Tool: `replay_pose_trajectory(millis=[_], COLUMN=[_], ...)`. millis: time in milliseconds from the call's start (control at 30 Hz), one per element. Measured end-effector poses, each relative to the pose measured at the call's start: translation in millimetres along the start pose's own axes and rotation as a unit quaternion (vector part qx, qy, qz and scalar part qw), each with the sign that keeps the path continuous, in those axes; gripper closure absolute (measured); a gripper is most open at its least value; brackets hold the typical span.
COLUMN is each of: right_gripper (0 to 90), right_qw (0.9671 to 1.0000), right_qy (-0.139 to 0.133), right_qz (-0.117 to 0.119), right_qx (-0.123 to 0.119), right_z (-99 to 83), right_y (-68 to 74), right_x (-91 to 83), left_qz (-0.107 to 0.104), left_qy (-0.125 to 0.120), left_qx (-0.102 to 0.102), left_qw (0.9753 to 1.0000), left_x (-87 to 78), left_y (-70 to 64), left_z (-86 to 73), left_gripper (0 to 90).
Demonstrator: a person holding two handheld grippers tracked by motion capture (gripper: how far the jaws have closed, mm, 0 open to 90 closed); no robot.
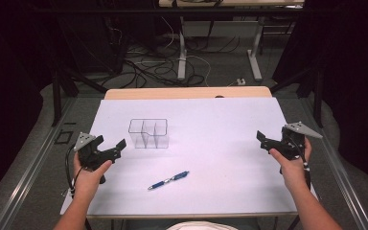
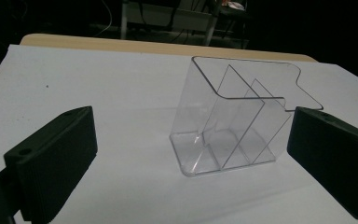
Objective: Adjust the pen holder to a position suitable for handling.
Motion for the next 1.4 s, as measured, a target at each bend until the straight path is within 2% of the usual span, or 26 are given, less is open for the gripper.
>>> replay_pose_trajectory(millis=[200, 367, 467, 600, 667, 700, 767, 800, 900, 967, 1100, 1167, 1200, 1333, 1400], right_gripper=[0.0, 0.1, 0.2, 0.7, 1.0, 1.0, 1.6, 1.6, 1.7, 1.9, 2.5, 2.8, 3.0, 3.5, 4.1], right_qw=[0.9999, 0.9999, 0.9999, 0.9998, 0.9998, 0.9998, 0.9998, 0.9998, 0.9998, 0.9998, 0.9997, 0.9996, 0.9996, 0.9995, 0.9996], right_qy=[0.01, 0.01, 0.012, 0.015, 0.013, 0.013, 0.017, 0.016, 0.017, 0.018, 0.017, 0.023, 0.024, 0.022, 0.02], right_qz=[0.002, 0.007, 0.006, 0.005, 0.007, 0.007, 0.007, 0.007, 0.006, 0.011, 0.015, 0.015, 0.016, 0.017, 0.017], right_qx=[-0.003, -0.009, -0.01, -0.012, -0.01, -0.01, -0.004, -0.01, -0.011, -0.008, -0.008, -0.008, -0.006, -0.012, -0.009], right_z=[-4.5, -4.6, -5.4, -6.1, -6.1, -6.1, -7.4, -7.8, -8.4, -8.9, -9.9, -10.7, -10.9, -11.5, -12.0], right_y=[5.3, 9.8, 10.9, 12.0, 12.2, 12.2, 13.8, 13.2, 14.0, 15.7, 17.2, 17.5, 18.0, 17.6, 18.7], right_x=[2.6, 4.1, 4.7, 3.9, 4.3, 4.3, 5.1, 5.8, 6.5, 7.4, 8.9, 8.7, 9.1, 10.3, 11.2], left_qz=[0.014, 0.023, 0.029, 0.034, 0.043, 0.046, 0.05, 0.052, 0.055, 0.062, 0.072, 0.088, 0.088, 0.097, 0.092], left_qy=[-0.004, -0.006, -0.003, 0.001, 0.001, 0.001, 0.0, -0.005, -0.01, -0.005, -0.002, -0.001, -0.001, 0.019, 0.027], left_qx=[-0.009, -0.011, -0.009, -0.003, -0.001, -0.001, -0.006, -0.007, -0.026, -0.042, -0.058, -0.067, -0.067, -0.089, -0.105], left_qw=[0.9998, 0.9997, 0.9995, 0.9994, 0.9991, 0.9989, 0.9987, 0.9986, 0.9981, 0.9972, 0.9957, 0.9939, 0.9939, 0.9912, 0.9898], left_x=[3.7, 7.6, 11.8, 16.7, 19.1, 20.5, 23.4, 25.1, 28.5, 30.8, 37.4, 41.5, 41.5, 46.0, 49.0], left_y=[2.5, 1.4, -0.5, -3.5, -3.7, -3.5, -3.4, -2.9, -0.5, 1.7, 6.6, 10.7, 10.7, 15.2, 17.5], left_z=[2.5, 6.7, 9.7, 13.1, 14.6, 15.5, 17.3, 18.6, 22.3, 24.0, 25.0, 25.7, 25.7, 24.7, 23.3], left_gripper=[6.8, 16.0, 16.2, 23.5, 29.2, 29.2, 33.6, 34.2, 34.6, 38.9, 40.8, 43.7, 45.7, 51.2, 56.3])
Point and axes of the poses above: each handheld gripper's, and its own axes: x roughly forward along the jaws, z roughly out of its top, y roughly to its left, the point moved 5 cm from there along x, roughly forward along the jaws, and after that the axes turned 14 degrees about -x, right-handed, at the moved point
